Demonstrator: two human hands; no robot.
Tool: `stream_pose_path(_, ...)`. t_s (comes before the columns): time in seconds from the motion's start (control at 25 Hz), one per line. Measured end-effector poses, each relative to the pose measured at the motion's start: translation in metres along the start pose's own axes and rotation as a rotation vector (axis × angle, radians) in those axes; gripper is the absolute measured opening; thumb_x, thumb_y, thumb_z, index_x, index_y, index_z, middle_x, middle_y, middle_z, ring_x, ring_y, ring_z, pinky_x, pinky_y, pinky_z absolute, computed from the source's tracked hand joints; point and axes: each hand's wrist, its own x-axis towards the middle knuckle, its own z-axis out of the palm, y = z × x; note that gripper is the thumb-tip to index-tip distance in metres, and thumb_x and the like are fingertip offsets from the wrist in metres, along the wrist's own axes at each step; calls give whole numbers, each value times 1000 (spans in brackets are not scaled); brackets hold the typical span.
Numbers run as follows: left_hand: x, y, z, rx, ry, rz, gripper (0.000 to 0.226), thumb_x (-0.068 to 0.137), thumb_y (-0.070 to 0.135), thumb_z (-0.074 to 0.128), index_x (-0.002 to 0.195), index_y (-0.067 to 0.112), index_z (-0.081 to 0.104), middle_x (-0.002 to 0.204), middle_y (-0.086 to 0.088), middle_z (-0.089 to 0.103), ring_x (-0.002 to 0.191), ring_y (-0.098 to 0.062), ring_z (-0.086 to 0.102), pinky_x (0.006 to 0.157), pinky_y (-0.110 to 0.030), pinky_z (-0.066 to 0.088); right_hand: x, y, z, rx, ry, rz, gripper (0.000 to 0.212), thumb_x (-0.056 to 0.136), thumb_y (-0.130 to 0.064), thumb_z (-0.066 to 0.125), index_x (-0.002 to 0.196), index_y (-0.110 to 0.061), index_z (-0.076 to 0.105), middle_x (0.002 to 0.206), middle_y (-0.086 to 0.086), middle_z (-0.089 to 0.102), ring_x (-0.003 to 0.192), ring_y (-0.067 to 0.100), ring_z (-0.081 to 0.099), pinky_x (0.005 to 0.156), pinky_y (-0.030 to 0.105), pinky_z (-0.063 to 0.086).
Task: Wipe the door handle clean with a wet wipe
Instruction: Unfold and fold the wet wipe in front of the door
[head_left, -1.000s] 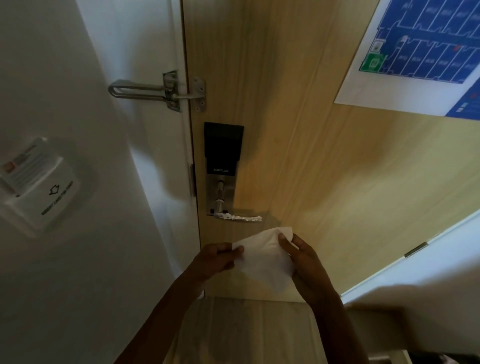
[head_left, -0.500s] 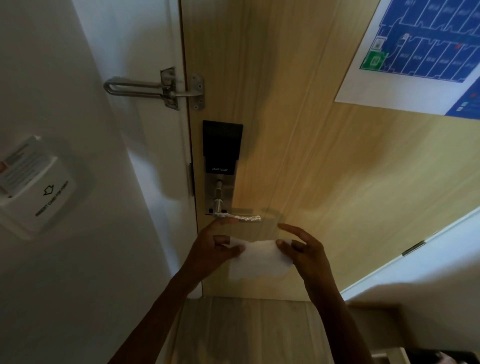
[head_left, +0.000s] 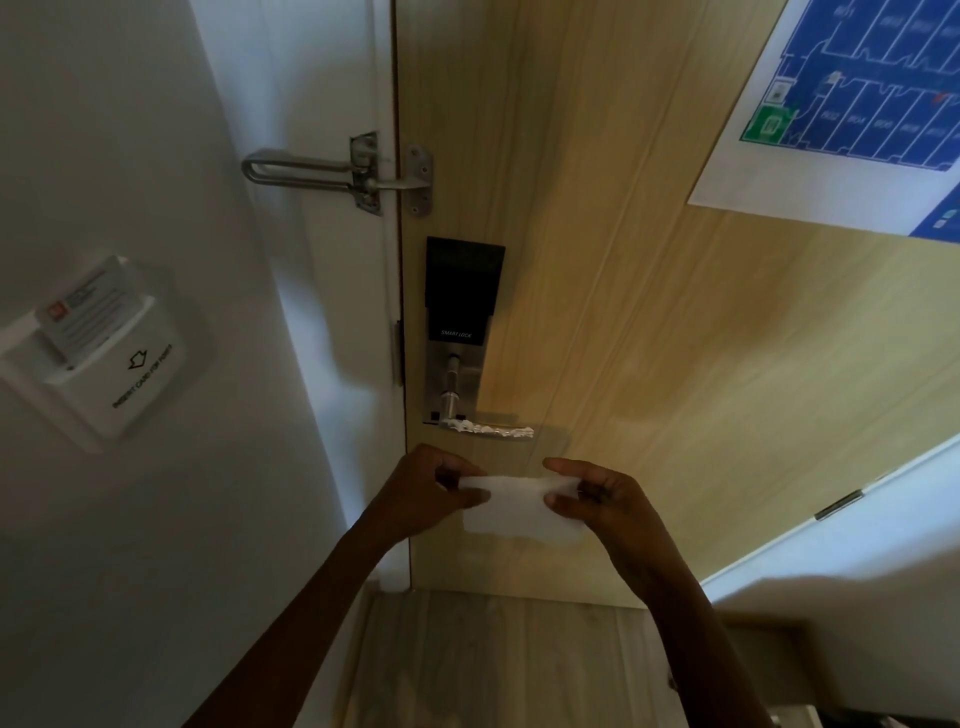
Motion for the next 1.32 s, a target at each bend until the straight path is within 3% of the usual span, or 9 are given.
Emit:
stream_pose_path(0.12, 3, 3, -5, 44, 27, 41, 18, 79, 24, 73, 97, 21, 74, 83, 21, 66, 77, 3, 65, 61, -8, 50, 4, -3, -4, -104, -79, -43, 43, 75, -3, 77, 108, -30, 74, 109, -5, 74, 102, 12, 68, 90, 32, 57)
stream_pose_path(0.32, 2, 12, -10, 54, 57, 46, 11, 85, 33, 67, 92, 26, 70, 84, 19, 62, 79, -1, 62, 57, -9, 50, 15, -6, -7, -388, -8, -187, 15, 85, -11, 72, 97, -18, 79, 93, -2, 77, 87, 11, 71, 76, 25, 56)
stream_pose_path(0.44, -1, 15, -10, 19, 74, 26, 3, 86, 34, 64, 86, 33, 67, 85, 15, 63, 81, -3, 60, 65, -12, 48, 20, -9, -11, -514, 49, -237, 13, 89, -25, 69, 79, -29, 77, 80, -9, 74, 71, -2, 64, 63, 13, 46)
stream_pose_path(0.52, -2, 15, -9, -28, 66, -18, 5, 87, 36, 63, 84, 38, 66, 89, 16, 65, 84, 0, 59, 71, -14, 45, 22, -10, -13, -462, 107, -202, 10, 88, -33, 69, 80, -30, 75, 89, -13, 70, 79, -3, 62, 64, 8, 45)
stream_pose_path(0.68, -2, 13, -4, -193, 11, -95, 10, 88, 36, 61, 87, 38, 70, 92, 18, 69, 89, 1, 64, 70, -13, 50, 23, -2, -9, -276, 64, -67, 18, 94, -42, 57, 101, -32, 71, 108, -4, 72, 99, 11, 67, 82, 26, 53)
stream_pose_path(0.8, -2, 9, 2, -374, 6, -145, 12, 86, 33, 65, 93, 29, 74, 96, 5, 74, 90, -12, 71, 70, -27, 59, 20, 8, -6, -72, -46, -27, 32, 98, -41, 49, 109, -21, 71, 107, 6, 75, 102, 24, 69, 91, 42, 54)
stream_pose_path(1.0, -6, 0, 6, -458, 62, -245, 9, 78, 42, 69, 84, 37, 72, 85, 13, 73, 78, -3, 71, 57, -23, 57, 18, 21, -7, 78, -190, 28, 36, 91, -27, 65, 125, -16, 63, 121, 9, 69, 114, 29, 64, 98, 50, 52)
stream_pose_path(1.2, -9, -7, 6, -484, -51, -247, 39, 61, 47, 80, 92, 26, 72, 91, 5, 76, 83, -15, 73, 58, -27, 58, 23, 27, -6, 49, -143, 43, 41, 84, -25, 72, 123, -14, 64, 118, 11, 71, 109, 30, 67, 96, 55, 52)
stream_pose_path(1.32, -10, -11, 8, -488, -38, -254, 35, 61, 40, 83, 89, 22, 73, 89, 1, 77, 82, -19, 74, 59, -29, 59, 25, 29, -4, 186, -135, 67, 39, 83, -27, 71, 120, -15, 67, 118, 12, 71, 110, 30, 67, 96, 48, 54)
